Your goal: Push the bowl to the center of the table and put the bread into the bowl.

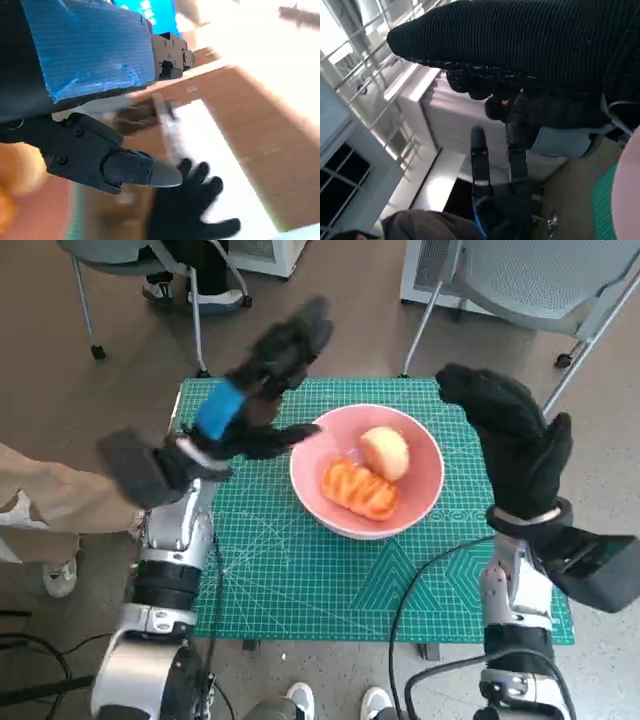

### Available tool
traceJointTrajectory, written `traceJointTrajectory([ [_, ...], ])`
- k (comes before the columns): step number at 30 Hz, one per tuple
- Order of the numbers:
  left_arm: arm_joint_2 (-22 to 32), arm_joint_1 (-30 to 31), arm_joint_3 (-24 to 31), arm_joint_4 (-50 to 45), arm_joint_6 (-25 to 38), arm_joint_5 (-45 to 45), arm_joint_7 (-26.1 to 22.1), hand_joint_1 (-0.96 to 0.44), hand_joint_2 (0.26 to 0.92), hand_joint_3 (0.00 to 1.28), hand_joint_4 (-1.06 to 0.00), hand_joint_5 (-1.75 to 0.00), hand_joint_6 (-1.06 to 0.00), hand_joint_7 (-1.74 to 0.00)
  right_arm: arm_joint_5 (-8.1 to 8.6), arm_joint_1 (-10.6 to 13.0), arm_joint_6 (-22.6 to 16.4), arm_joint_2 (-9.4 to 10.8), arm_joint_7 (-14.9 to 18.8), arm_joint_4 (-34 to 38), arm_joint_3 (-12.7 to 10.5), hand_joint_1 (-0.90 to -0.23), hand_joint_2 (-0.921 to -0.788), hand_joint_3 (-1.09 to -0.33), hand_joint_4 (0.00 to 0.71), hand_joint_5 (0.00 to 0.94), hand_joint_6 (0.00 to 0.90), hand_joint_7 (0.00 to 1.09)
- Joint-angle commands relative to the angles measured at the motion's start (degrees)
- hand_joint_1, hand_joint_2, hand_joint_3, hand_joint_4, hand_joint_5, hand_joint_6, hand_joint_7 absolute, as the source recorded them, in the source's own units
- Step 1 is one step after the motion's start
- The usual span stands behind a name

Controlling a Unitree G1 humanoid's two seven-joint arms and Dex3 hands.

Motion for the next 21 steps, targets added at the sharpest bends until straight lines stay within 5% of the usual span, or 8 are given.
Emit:
traceJointTrajectory([
  [1,-1.2,1.3,2.2,0.4,-1.8,-3.0,-2.5,-0.62,0.921,0.18,0.00,0.00,-0.14,-0.03,-0.42,-0.6,0.9,0.0,-0.2,-0.7,0.7,-0.639,-0.921,-0.677,0.249,0.000,0.088,0.51],
  [21,-2.1,4.8,4.1,-3.9,-2.6,-5.0,-4.8,-0.47,0.894,0.03,0.00,0.00,-0.14,-0.02,-1.36,-5.3,-2.9,-1.0,1.7,3.9,1.4,-0.632,-0.921,-0.681,0.253,0.002,0.097,0.53],
])
